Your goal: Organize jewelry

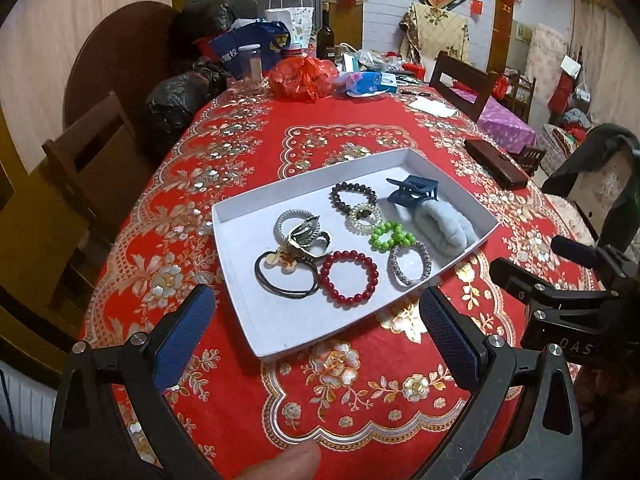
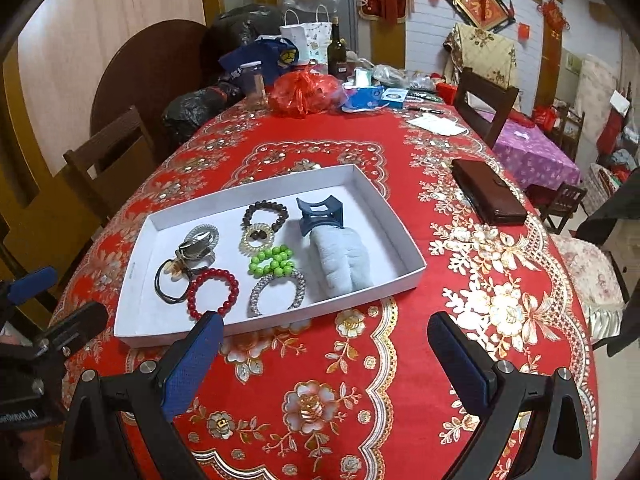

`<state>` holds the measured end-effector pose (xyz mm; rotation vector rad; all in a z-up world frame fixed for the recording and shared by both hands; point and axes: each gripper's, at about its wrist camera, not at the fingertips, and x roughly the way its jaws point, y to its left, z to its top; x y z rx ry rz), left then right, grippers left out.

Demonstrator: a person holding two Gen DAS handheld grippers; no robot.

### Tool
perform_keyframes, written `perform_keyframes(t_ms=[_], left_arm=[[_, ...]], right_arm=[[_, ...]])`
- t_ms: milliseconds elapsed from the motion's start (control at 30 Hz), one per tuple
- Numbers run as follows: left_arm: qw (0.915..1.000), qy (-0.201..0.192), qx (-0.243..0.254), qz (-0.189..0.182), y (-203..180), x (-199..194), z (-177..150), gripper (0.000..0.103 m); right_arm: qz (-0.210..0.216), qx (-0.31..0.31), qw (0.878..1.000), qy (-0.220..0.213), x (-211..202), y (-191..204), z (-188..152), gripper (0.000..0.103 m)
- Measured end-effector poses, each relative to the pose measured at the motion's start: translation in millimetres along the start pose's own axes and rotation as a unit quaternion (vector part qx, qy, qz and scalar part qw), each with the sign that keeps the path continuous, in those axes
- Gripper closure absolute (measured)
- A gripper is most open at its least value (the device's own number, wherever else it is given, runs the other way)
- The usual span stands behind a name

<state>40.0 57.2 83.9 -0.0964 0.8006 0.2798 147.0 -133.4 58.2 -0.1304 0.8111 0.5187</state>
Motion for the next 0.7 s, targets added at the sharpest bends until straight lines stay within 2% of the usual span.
perform_keyframes(t_ms=[300,567,700], left_arm=[[0.9999,-0.005,0.009,0.006,-6.9,3.2,-1.4,0.001],[0.9999,-0.010,0.008,-0.006,-4.8,2.8,-2.4,0.001],[0.9997,-0.018,0.013,0.009,-4.4,2.3,-2.1,0.001]], right_arm=[[-0.002,-0.014,1.000,-0.003,2.4,5.9,1.0,0.002],[-0.002,-0.027,1.000,0.001,4.5,12.1,-1.2,0.002],[-0.003,-0.027,1.000,0.001,4.4,12.5,-1.6,0.002]])
